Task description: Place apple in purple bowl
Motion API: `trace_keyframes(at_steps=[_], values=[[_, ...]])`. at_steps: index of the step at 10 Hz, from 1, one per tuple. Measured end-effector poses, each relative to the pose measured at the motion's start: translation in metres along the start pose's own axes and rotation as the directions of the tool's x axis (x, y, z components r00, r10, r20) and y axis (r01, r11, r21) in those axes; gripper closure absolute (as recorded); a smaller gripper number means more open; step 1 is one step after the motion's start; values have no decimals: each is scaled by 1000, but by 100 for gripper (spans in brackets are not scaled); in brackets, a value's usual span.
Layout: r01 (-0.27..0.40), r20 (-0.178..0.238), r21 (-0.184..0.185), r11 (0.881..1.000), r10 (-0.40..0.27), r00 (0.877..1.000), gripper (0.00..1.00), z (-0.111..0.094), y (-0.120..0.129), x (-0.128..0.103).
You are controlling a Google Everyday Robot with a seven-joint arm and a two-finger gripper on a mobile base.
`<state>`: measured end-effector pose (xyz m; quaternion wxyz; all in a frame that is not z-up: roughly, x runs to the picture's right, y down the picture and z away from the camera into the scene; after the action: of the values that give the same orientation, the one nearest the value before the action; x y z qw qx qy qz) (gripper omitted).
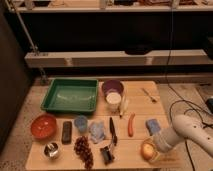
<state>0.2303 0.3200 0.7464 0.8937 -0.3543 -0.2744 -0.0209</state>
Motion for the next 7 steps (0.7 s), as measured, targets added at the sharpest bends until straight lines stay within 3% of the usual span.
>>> trace_keyframes(at_steps=[2, 4, 7], values=[[-3, -27, 8, 1000, 3, 1000, 87, -23, -6, -14], [-2, -72, 23, 1000, 4, 997, 99, -55, -14, -33], [37, -178, 66, 997, -24, 984, 100, -116, -40, -81]])
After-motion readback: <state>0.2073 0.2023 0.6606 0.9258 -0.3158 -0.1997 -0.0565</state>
